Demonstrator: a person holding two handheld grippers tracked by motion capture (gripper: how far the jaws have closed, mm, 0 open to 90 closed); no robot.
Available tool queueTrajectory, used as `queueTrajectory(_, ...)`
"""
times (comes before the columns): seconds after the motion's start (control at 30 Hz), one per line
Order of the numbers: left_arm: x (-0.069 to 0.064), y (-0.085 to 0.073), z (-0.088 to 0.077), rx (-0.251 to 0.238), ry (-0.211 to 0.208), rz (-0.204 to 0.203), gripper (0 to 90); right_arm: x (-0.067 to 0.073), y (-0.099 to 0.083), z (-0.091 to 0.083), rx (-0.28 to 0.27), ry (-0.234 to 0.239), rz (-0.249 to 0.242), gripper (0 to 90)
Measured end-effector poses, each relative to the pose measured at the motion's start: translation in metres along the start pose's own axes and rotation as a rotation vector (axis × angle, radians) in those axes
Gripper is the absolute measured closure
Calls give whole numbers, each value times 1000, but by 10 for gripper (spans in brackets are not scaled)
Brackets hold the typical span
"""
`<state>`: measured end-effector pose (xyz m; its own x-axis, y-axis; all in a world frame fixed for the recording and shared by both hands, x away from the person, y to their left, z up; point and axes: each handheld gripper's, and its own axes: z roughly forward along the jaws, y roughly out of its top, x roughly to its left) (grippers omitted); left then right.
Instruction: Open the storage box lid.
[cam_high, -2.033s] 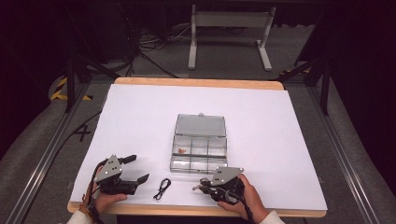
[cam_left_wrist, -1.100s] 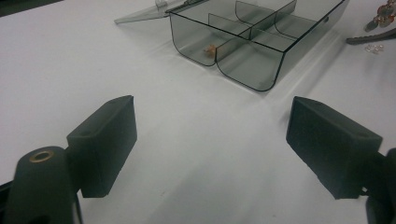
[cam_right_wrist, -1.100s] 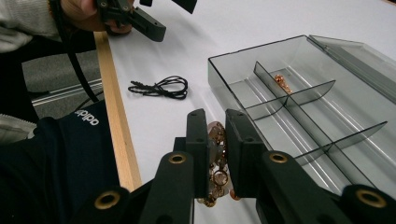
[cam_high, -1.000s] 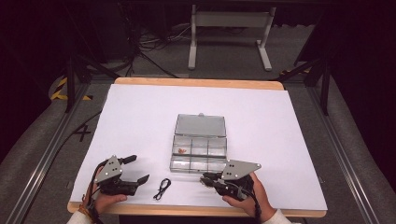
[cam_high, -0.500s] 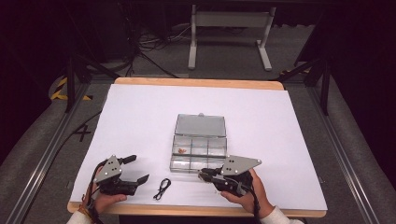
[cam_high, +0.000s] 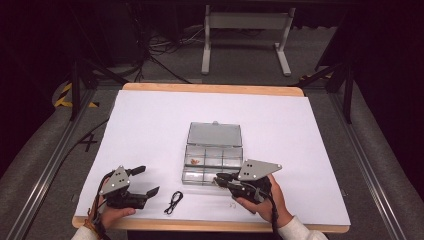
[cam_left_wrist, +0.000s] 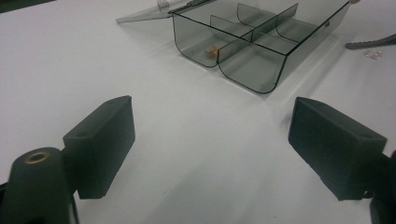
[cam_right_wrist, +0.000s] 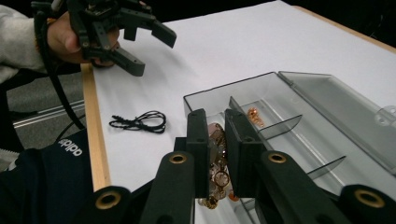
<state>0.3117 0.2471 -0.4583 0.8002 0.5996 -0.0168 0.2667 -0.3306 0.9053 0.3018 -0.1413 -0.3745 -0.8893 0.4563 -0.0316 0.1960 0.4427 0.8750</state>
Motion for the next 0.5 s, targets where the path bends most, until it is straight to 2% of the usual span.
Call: queueTrajectory(0.5,0,0,0,4,-4,-4,155,-25,8,7,3,-38,8,811)
